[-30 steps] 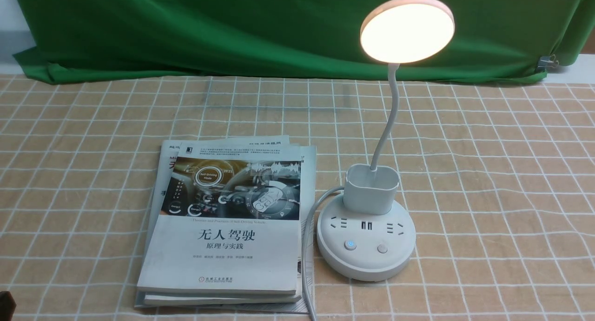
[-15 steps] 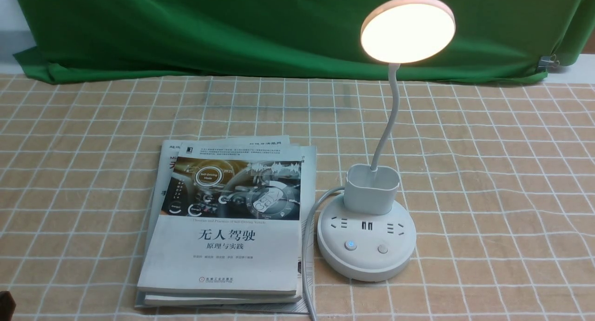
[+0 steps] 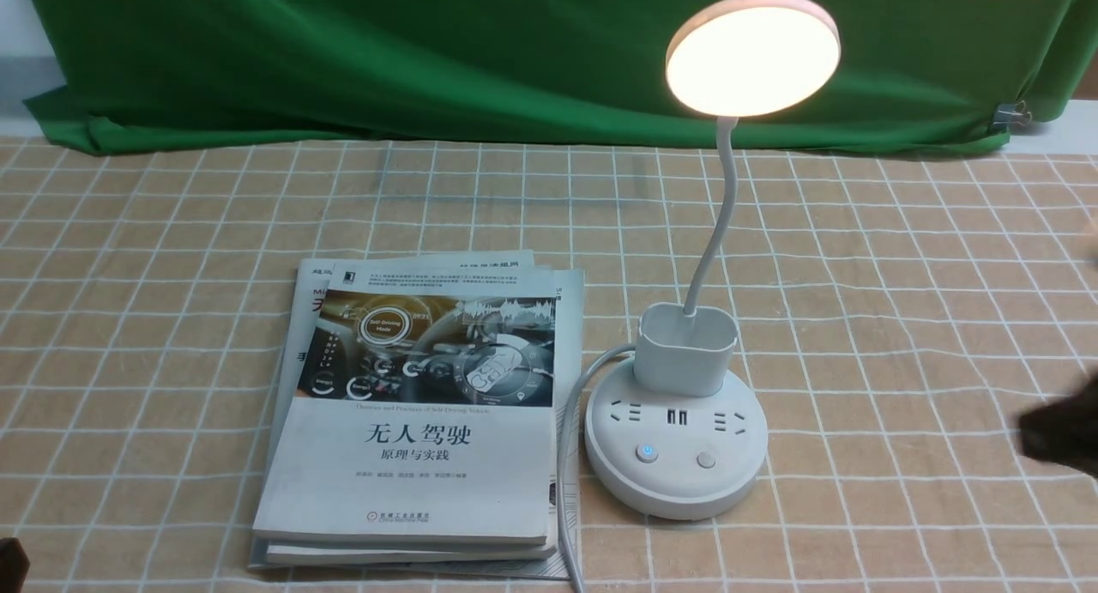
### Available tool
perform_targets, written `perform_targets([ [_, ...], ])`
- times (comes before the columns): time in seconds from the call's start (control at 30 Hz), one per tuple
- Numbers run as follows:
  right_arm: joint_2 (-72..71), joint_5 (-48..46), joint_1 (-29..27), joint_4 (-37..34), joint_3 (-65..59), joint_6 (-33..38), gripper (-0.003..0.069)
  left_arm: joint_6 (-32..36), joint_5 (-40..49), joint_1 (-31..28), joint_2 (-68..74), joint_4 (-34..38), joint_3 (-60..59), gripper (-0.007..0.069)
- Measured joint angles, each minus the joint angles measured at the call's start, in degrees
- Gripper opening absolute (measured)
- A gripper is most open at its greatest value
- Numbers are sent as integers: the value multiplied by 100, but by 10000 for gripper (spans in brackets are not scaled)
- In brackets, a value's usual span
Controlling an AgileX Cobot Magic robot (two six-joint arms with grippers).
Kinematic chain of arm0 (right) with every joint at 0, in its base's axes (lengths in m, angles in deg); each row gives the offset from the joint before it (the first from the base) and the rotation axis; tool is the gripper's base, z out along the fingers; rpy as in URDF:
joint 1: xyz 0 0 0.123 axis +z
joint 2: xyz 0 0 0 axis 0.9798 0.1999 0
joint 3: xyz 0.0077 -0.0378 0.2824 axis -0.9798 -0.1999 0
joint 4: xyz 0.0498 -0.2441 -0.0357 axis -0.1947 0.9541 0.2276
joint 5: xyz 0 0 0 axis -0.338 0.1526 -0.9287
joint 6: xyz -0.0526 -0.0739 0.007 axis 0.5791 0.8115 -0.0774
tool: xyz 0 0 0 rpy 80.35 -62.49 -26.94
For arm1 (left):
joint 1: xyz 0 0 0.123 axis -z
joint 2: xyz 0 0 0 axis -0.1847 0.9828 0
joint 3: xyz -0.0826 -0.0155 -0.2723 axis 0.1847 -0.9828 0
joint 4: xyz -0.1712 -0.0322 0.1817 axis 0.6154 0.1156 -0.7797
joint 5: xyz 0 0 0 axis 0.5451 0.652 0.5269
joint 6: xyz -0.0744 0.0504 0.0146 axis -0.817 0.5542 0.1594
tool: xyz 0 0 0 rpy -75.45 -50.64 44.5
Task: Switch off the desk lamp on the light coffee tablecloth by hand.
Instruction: 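Press the power button on the lamp base to turn the lamp off with the right gripper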
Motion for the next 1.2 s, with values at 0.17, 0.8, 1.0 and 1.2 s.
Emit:
perform_targets([
  [0.17,1492,-88,996,128,706,-113,34,0,0,0,0,0,0,5],
  [0.8,4110,105,2027,465,2231,-320,34,0,0,0,0,0,0,5],
  [1.0,4280,126,2027,464,2295,-320,35,0,0,0,0,0,0,5],
  [1.2,4564,142,1997,478,2333,-325,36,0,0,0,0,0,0,5],
])
